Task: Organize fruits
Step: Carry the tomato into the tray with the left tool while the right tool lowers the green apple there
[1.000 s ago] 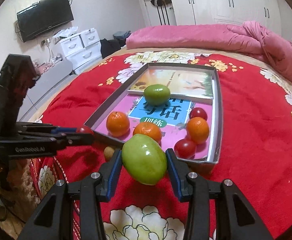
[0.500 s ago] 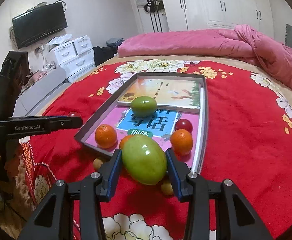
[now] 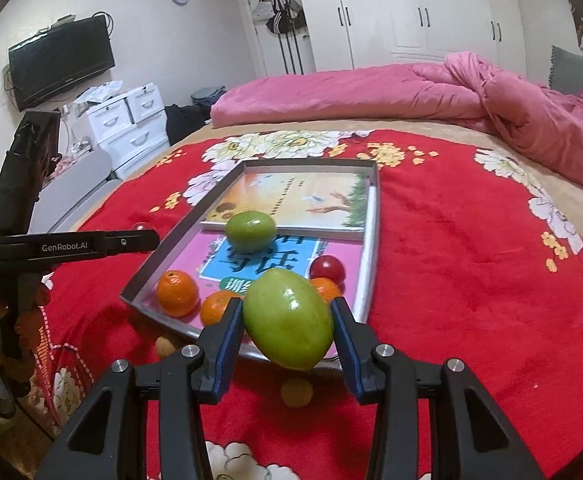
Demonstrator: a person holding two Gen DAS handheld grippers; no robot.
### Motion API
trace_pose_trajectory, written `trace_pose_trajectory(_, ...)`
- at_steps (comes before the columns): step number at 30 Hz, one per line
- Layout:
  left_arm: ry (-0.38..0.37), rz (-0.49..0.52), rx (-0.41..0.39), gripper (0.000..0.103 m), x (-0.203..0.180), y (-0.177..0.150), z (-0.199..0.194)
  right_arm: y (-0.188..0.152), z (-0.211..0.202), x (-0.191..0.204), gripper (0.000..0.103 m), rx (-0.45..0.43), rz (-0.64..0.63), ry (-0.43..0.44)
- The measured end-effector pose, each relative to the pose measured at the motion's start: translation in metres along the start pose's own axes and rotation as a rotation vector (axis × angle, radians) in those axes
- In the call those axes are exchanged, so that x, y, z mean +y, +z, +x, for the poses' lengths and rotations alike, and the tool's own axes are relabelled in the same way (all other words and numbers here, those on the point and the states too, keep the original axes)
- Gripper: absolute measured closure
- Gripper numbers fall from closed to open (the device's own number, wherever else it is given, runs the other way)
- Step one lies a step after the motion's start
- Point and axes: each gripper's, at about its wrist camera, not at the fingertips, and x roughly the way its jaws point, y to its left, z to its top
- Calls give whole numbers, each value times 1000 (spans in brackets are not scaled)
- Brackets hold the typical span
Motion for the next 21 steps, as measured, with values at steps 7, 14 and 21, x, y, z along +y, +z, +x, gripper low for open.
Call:
trace_pose_trajectory(7, 1, 22, 12, 75, -1, 4, 17, 1, 1, -13, 59, 0, 35, -46)
trace_pose_trajectory(14, -9, 42, 46, 75, -4, 2, 33, 0, 4, -15, 59, 10, 31, -75)
trace_pose_trajectory(21, -17, 57, 78, 76, -7, -3, 43, -1, 9, -10, 59, 18, 3, -70)
